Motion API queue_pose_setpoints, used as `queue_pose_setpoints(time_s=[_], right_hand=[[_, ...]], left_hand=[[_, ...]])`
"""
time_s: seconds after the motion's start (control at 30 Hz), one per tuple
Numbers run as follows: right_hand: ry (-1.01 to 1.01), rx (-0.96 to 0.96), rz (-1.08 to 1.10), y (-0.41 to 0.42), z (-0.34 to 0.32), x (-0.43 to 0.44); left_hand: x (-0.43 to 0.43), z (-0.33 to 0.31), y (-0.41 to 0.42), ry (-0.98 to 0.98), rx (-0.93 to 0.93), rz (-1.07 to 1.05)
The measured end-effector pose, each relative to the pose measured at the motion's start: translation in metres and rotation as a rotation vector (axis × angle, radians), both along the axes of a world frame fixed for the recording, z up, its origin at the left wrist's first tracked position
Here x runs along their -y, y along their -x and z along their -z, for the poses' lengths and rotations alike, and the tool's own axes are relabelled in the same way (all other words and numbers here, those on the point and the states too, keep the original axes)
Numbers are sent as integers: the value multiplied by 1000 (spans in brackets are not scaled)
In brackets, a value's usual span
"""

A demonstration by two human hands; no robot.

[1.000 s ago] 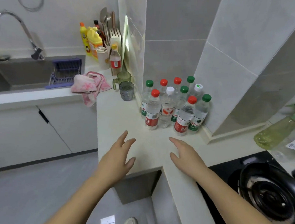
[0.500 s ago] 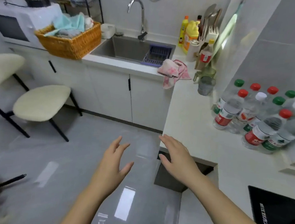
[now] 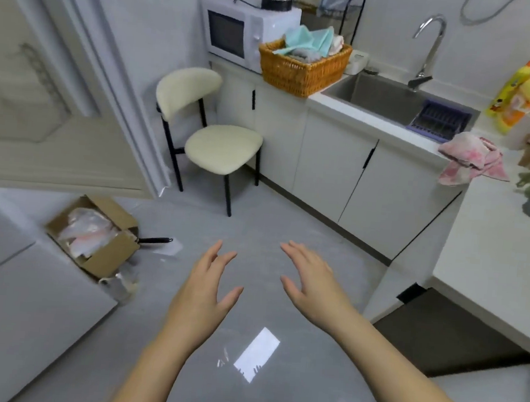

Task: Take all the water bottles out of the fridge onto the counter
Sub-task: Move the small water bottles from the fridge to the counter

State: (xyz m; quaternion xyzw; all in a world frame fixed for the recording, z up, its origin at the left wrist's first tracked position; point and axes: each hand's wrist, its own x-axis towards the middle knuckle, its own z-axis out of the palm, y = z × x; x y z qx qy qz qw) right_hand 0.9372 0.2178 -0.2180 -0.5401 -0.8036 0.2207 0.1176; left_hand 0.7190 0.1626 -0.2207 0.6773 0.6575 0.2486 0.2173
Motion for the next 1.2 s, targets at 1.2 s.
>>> queue_pose_setpoints(time_s=[1.2], right_hand=[[-375, -79, -902, 655, -69, -19]], left_hand=[[118, -88, 533, -22, -471, -923]])
